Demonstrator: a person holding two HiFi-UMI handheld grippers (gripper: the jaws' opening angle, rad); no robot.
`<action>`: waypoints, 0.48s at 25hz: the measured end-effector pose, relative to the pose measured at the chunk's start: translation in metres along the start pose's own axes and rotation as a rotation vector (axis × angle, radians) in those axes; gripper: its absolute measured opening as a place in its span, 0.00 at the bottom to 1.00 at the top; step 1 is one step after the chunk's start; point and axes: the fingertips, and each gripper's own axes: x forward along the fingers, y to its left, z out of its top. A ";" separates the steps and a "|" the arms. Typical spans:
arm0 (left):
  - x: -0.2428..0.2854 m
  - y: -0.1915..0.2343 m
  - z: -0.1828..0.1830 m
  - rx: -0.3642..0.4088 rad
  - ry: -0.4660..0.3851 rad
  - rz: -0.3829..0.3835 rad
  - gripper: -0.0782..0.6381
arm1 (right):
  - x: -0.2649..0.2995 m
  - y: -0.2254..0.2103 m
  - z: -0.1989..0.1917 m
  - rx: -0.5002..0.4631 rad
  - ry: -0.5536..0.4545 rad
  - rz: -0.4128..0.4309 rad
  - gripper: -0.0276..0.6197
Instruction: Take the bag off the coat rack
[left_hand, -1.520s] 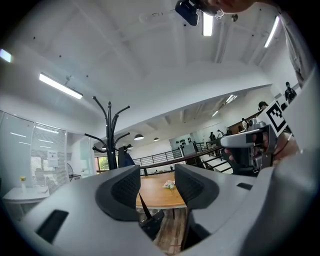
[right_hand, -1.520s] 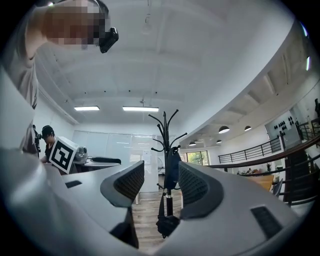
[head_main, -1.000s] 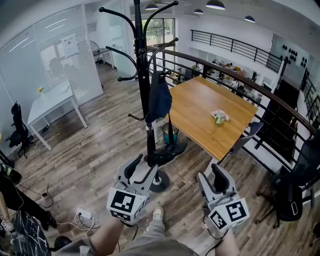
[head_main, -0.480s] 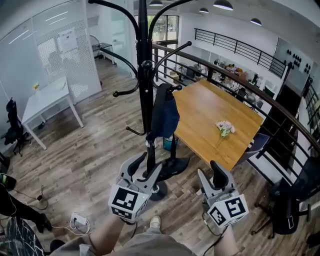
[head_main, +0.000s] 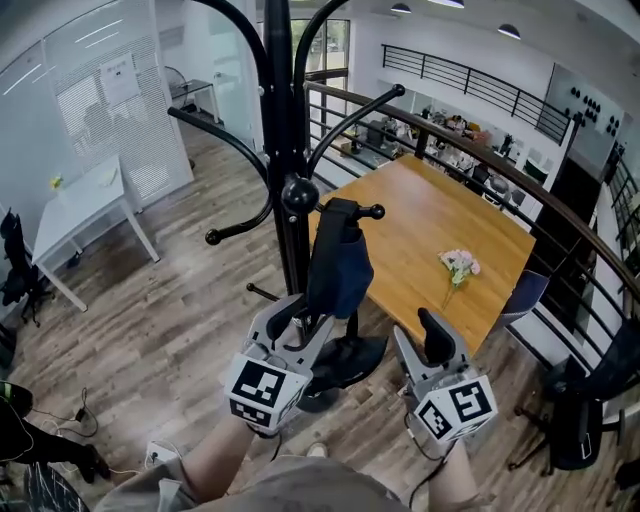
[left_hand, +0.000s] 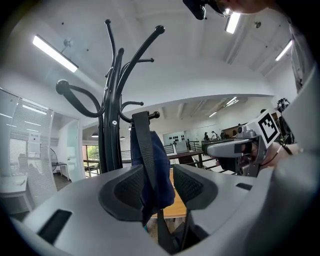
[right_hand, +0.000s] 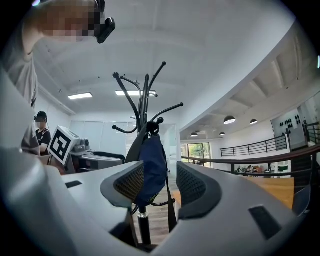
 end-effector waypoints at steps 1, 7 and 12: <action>0.005 0.004 0.000 -0.005 -0.002 -0.008 0.39 | 0.007 -0.002 -0.001 0.000 0.000 -0.002 0.36; 0.025 0.009 -0.007 0.006 0.001 -0.084 0.39 | 0.031 -0.003 -0.005 0.014 -0.022 0.039 0.36; 0.031 0.010 -0.008 -0.016 -0.014 -0.081 0.36 | 0.044 -0.011 -0.017 0.012 0.019 0.065 0.36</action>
